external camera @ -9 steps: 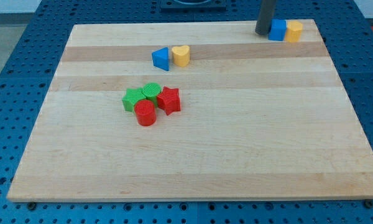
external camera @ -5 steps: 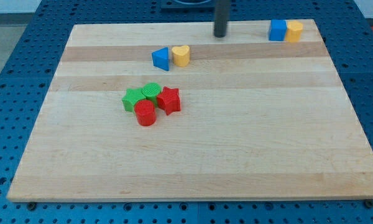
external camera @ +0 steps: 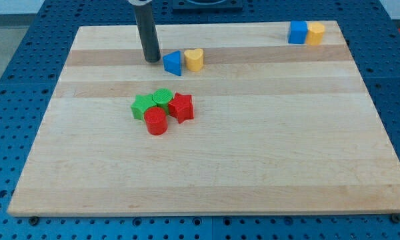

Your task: Push the blue triangle below to the yellow hexagon

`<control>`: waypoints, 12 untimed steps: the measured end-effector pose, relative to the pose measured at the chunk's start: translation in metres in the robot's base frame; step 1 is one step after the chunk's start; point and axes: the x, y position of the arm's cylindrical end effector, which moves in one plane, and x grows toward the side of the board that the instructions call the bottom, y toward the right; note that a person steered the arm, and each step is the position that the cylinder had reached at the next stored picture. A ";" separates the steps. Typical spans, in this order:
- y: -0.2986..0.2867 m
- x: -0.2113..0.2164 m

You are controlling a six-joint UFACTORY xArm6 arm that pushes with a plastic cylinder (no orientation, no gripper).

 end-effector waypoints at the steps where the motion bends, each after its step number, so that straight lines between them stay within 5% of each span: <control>1: 0.008 0.020; 12: 0.293 0.016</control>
